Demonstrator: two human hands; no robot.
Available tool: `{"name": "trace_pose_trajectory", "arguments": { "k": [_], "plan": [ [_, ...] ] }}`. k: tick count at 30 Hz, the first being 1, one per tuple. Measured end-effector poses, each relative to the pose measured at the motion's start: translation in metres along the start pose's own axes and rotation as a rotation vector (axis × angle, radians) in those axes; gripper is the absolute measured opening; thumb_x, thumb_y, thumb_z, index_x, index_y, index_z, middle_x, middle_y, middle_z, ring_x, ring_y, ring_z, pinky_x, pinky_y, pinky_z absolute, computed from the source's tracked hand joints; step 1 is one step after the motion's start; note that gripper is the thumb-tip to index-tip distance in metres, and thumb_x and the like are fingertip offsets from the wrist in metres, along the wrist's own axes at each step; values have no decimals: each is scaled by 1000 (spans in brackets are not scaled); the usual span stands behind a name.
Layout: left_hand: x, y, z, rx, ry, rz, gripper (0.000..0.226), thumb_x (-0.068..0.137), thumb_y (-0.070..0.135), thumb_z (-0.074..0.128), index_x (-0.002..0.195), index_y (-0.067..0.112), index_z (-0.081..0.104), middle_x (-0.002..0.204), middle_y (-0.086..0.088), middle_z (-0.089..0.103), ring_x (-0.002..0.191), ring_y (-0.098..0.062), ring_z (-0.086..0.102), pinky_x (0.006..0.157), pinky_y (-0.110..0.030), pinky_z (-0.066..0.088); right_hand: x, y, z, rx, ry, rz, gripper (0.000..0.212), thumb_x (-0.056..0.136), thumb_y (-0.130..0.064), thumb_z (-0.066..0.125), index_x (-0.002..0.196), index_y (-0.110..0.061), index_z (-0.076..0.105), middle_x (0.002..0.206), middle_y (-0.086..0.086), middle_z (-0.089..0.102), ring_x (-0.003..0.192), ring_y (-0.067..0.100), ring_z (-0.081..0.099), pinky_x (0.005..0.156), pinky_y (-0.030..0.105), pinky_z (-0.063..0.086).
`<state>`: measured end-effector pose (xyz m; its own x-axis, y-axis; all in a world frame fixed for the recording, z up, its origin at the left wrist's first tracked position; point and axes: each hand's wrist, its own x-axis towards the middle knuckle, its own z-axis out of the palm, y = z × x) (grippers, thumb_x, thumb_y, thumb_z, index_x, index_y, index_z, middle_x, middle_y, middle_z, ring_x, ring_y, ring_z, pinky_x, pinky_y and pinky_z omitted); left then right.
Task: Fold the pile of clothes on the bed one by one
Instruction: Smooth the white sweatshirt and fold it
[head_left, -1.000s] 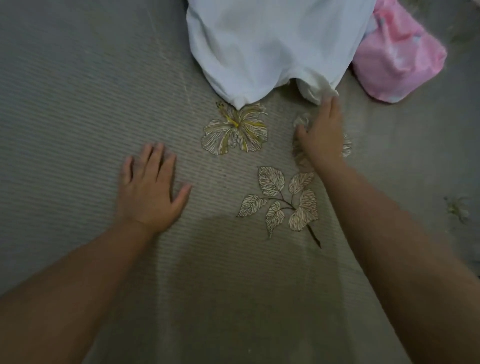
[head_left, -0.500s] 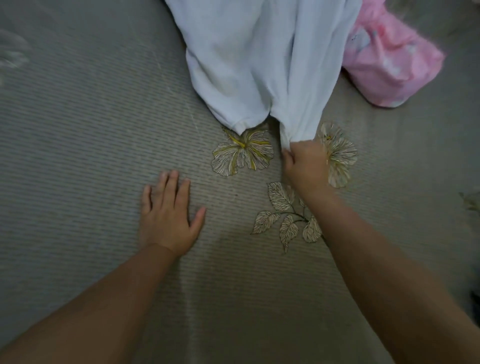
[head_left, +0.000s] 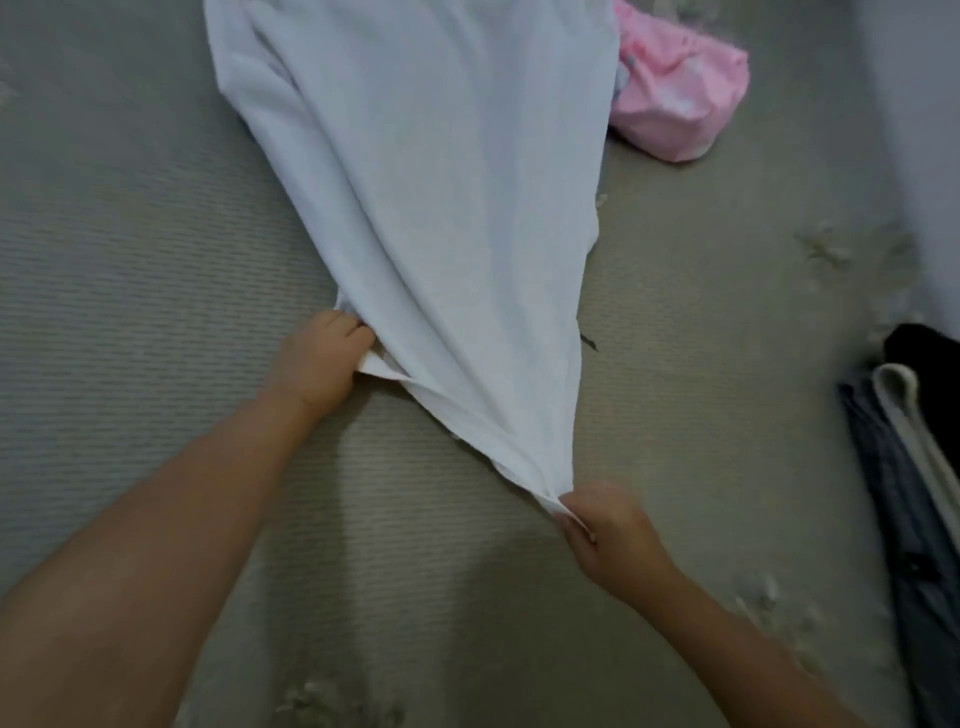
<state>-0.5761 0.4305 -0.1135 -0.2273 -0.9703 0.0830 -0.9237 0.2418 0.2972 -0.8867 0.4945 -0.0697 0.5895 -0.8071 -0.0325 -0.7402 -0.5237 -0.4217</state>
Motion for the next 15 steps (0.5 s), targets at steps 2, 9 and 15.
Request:
{"name": "trace_pose_trajectory", "arguments": {
  "k": [2,9,15],
  "plan": [
    [-17,13,-10,87,-285,10,26,78,-3,59,104,0,61,105,-19,61,96,-30,57,72,-36,48,-23,1,-1,-30,19,80,47,93,-15,36,55,0,61,51,15,57,46,24,57,47,25,40],
    [-92,35,-81,231,-662,103,56,82,50,56,121,12,44,119,-6,46,110,-19,39,84,-29,36,-60,-26,-34,-72,-34,257,11,58,15,69,56,7,61,56,26,59,52,37,59,51,40,47],
    [-108,74,-184,233,-280,265,33,75,-11,56,107,-6,53,97,-25,56,93,-32,46,68,-40,47,-64,-74,-116,-206,284,282,11,59,-1,58,48,-3,58,47,19,55,46,33,57,53,39,45]
  ]
}}
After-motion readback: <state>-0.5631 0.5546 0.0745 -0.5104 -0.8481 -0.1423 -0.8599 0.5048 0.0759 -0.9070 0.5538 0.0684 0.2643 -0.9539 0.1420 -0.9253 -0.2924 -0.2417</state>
